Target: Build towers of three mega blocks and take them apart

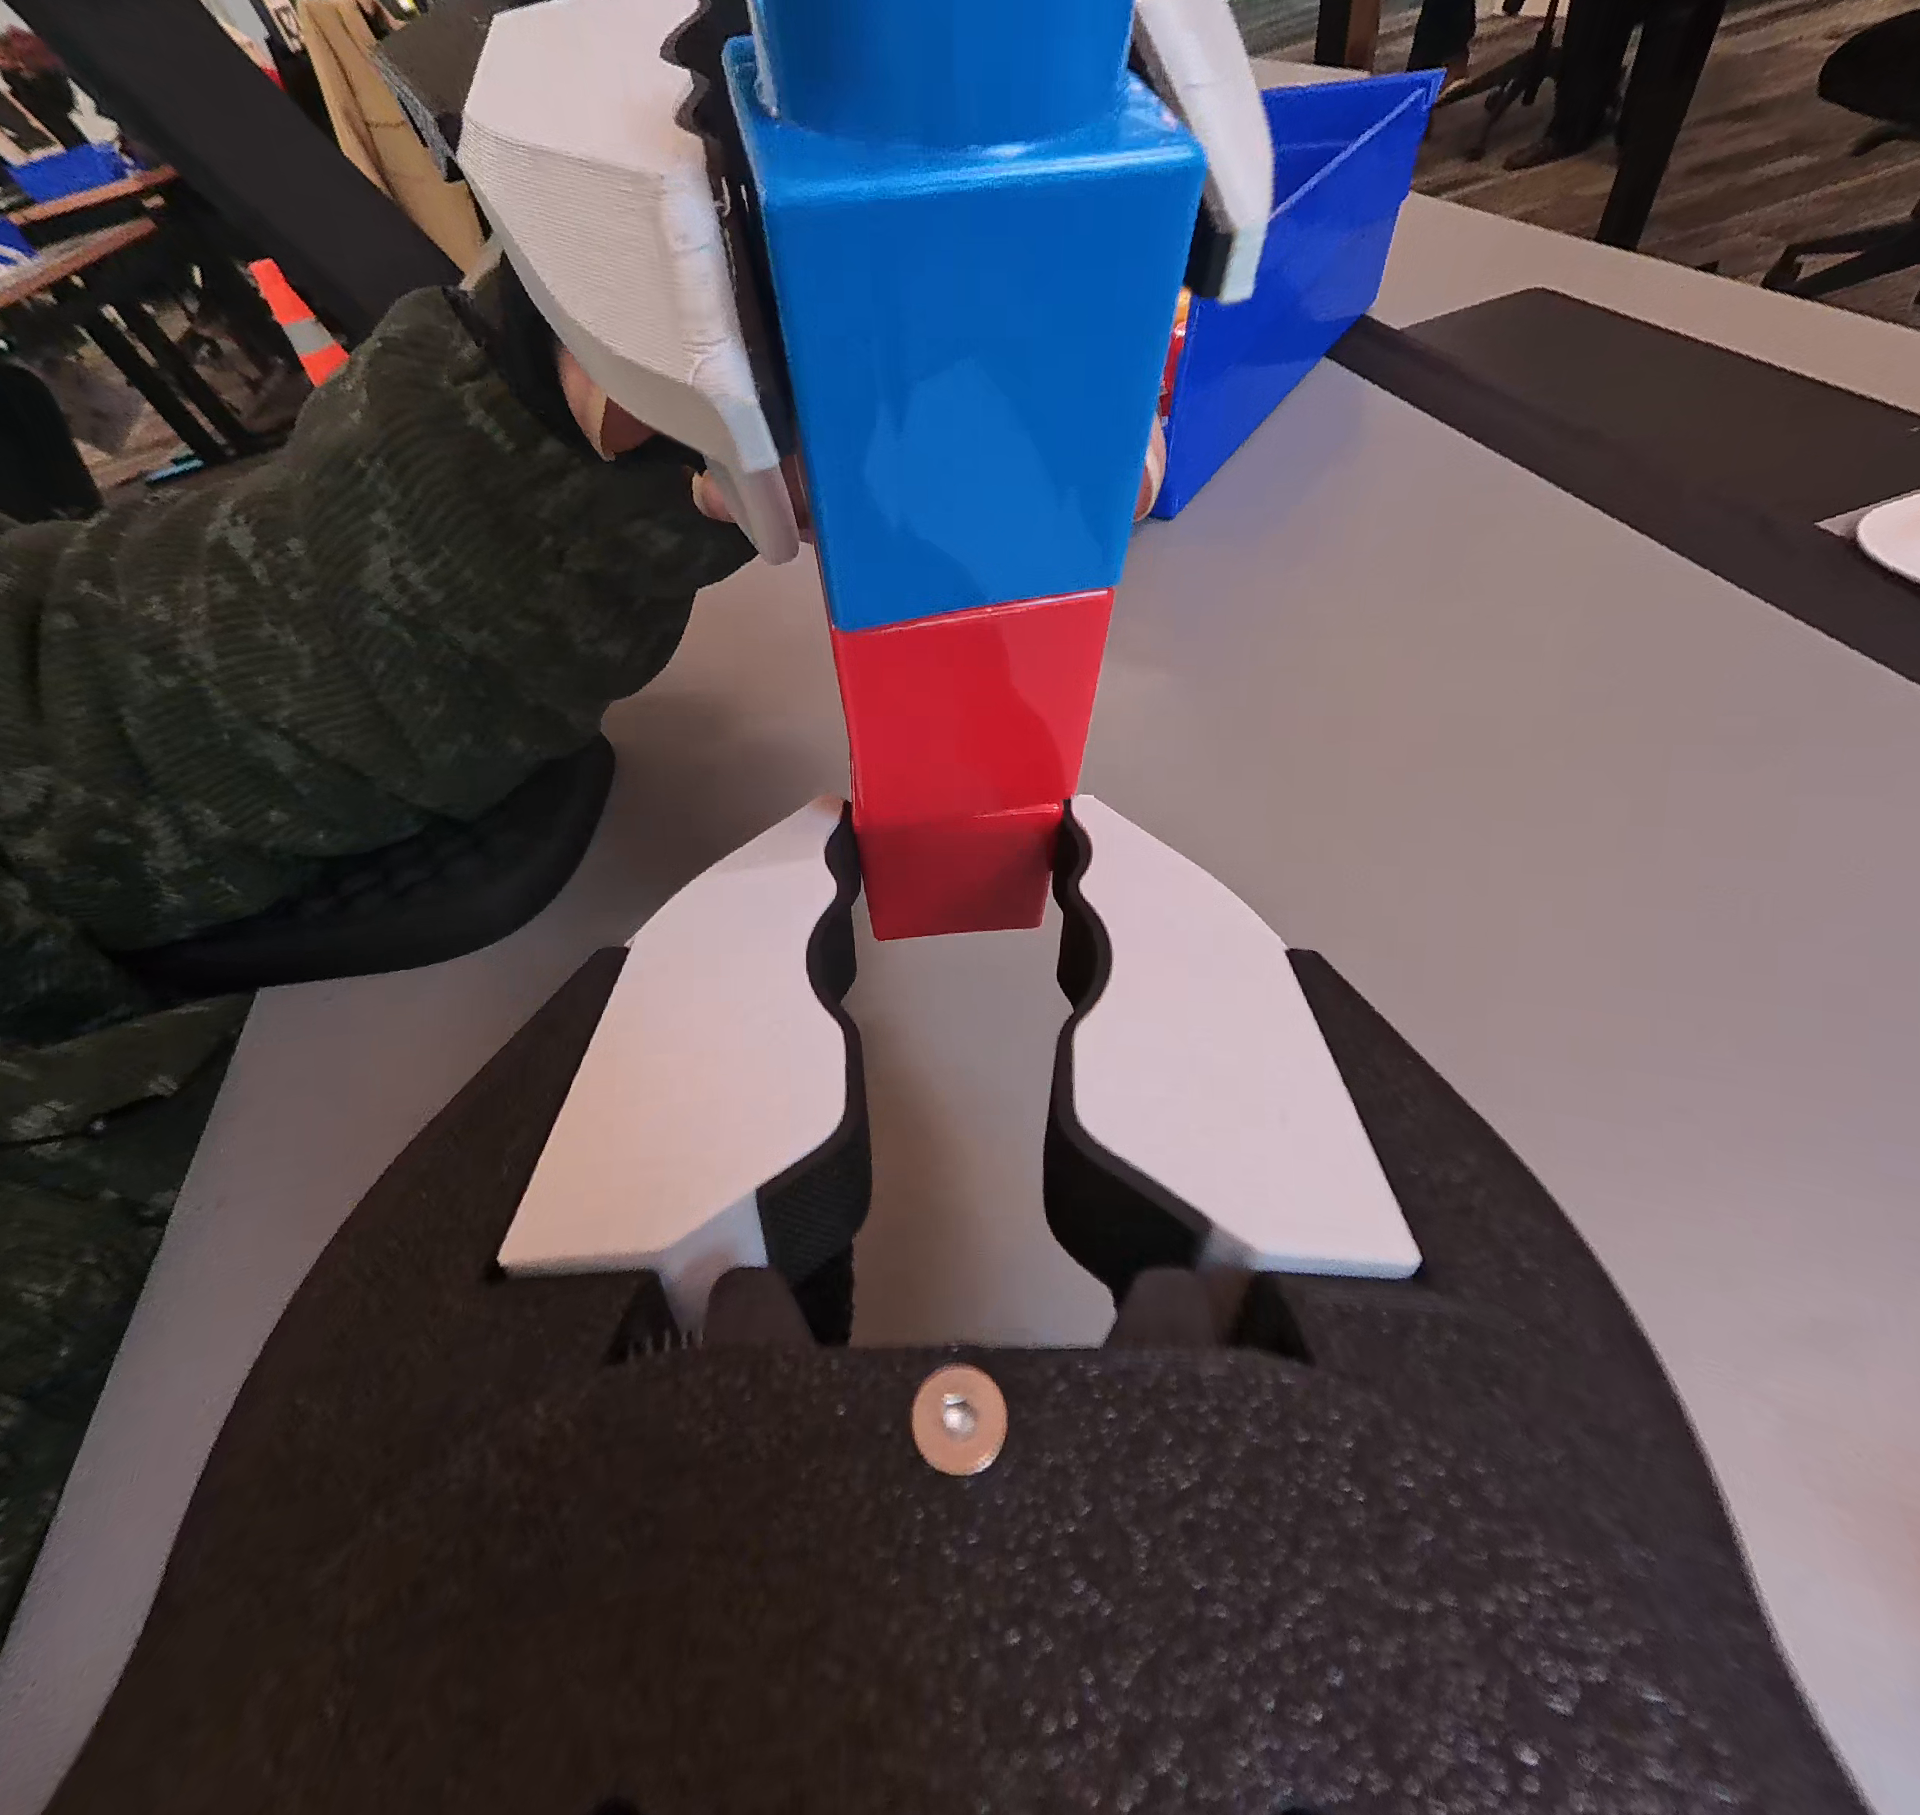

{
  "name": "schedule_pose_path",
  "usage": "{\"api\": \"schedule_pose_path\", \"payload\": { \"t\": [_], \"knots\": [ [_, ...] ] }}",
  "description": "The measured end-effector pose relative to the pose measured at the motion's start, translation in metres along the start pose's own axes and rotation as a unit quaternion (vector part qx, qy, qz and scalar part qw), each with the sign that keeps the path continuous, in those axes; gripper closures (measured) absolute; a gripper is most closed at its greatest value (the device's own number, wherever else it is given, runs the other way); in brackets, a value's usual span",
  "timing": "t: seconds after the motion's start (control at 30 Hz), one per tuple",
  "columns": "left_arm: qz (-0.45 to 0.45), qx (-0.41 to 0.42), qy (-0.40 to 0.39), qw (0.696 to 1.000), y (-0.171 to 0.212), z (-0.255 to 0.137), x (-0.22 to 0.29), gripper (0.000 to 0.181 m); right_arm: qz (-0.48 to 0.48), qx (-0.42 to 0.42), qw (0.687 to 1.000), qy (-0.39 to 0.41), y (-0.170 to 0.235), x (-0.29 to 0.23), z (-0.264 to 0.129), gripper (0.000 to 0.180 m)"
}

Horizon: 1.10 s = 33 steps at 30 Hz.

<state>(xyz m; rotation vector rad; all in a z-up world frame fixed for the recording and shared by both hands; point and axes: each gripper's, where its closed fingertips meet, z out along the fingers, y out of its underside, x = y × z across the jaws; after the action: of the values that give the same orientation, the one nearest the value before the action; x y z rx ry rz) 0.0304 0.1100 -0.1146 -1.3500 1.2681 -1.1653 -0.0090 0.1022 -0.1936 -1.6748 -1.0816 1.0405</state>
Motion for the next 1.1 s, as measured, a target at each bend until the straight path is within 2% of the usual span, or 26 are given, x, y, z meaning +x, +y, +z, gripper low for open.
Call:
{"api": "schedule_pose_path", "payload": {
  "t": [0.27, 0.4, 0.63, 0.7, 1.1],
  "knots": [
    [-0.012, 0.012, 0.031, 0.999, -0.005, -0.005, 0.008, 0.143, -0.016, 0.006, 1.0, -0.01, -0.005, -0.005, -0.004, 0.144],
    [0.01, -0.034, 0.022, 0.999, 0.006, -0.006, 0.01, 0.12, -0.009, 0.024, 1.0, 0.008, -0.014, 0.003, -0.014, 0.144],
    [0.047, -0.082, -0.006, 0.995, 0.028, 0.005, 0.002, 0.139, -0.029, -0.011, 0.999, 0.026, -0.003, 0.007, -0.012, 0.144],
    [0.052, -0.088, 0.007, 0.995, 0.032, 0.006, 0.005, 0.142, -0.033, -0.017, 0.999, 0.021, -0.001, 0.004, -0.01, 0.143],
    [0.031, -0.058, 0.099, 0.993, 0.029, -0.003, 0.03, 0.144, -0.066, -0.023, 0.997, -0.016, -0.002, -0.017, -0.004, 0.144]
  ]
}}
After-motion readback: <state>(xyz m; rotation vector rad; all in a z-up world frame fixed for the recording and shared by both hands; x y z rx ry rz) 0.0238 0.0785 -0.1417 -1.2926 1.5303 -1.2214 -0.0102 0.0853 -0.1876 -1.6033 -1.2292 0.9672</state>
